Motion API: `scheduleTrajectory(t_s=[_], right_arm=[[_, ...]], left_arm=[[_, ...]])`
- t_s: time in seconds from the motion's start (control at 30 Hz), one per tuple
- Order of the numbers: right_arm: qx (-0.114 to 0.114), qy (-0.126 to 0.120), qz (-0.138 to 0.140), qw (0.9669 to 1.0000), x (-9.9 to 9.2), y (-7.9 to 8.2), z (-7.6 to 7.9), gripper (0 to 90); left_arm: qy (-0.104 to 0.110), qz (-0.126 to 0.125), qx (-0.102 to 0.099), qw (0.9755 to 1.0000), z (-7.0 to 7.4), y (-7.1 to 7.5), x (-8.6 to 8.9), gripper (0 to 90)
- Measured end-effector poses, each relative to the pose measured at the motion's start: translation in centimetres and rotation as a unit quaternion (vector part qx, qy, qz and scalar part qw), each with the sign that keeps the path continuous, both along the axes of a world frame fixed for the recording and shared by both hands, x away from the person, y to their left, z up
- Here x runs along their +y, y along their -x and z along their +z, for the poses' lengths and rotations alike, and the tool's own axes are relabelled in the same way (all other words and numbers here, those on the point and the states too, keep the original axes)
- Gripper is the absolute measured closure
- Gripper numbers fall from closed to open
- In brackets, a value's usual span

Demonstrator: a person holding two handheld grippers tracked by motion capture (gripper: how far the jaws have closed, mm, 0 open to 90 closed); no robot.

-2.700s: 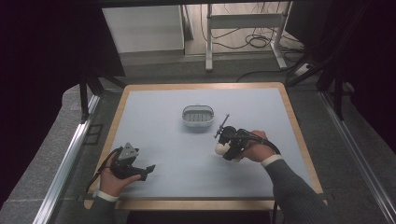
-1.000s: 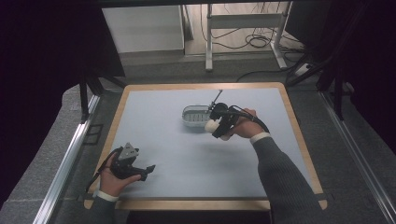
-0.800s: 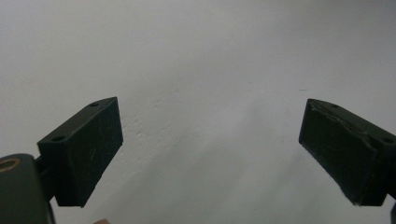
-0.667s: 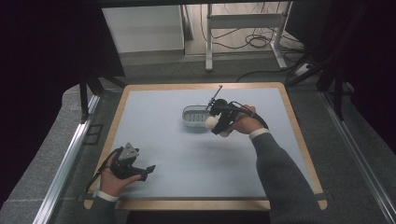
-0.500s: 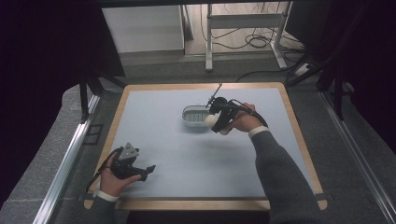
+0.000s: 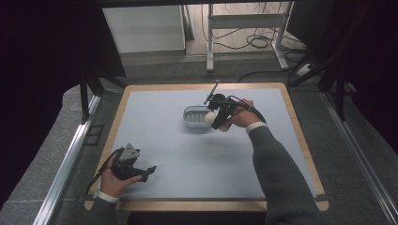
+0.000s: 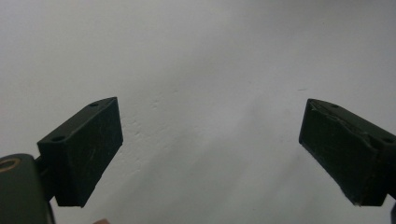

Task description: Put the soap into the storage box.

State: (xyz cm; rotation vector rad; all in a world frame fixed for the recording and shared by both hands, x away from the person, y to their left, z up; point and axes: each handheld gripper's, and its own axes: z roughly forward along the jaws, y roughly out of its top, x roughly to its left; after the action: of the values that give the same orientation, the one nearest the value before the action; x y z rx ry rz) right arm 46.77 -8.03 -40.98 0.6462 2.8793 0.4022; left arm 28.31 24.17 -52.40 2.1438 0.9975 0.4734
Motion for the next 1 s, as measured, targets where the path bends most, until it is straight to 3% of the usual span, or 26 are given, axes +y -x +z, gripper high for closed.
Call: scheduleTrajectory(t_s=[0.07, 0.13, 0.47, 0.7, 1.0], right_arm=[[-0.011, -0.001, 0.001, 0.9999, 0.1, -0.3, -0.1, 49.4], [-0.002, -0.002, 0.000, 1.0000, 0.3, -0.6, -0.3, 49.4], [-0.008, 0.007, 0.005, 0.9999, 0.8, -1.8, -0.8, 49.4], [-0.013, -0.004, 0.003, 0.9999, 1.0, -3.0, -1.0, 49.4], [-0.011, 0.006, 0.021, 0.9997, 1.8, -3.6, -1.5, 49.3]], left_arm=[[0.000, 0.000, 0.000, 1.0000, 0.0, 0.0, 0.0, 6.7], [0.000, 0.000, 0.001, 1.0000, 0.0, 0.0, 0.0, 6.7], [-0.001, -0.002, 0.002, 1.0000, 0.0, 0.0, -0.1, 6.7], [0.001, -0.001, 0.002, 1.0000, 0.0, 0.0, -0.1, 6.7], [0.002, -0.002, 0.002, 1.0000, -0.1, 0.0, -0.1, 6.7]])
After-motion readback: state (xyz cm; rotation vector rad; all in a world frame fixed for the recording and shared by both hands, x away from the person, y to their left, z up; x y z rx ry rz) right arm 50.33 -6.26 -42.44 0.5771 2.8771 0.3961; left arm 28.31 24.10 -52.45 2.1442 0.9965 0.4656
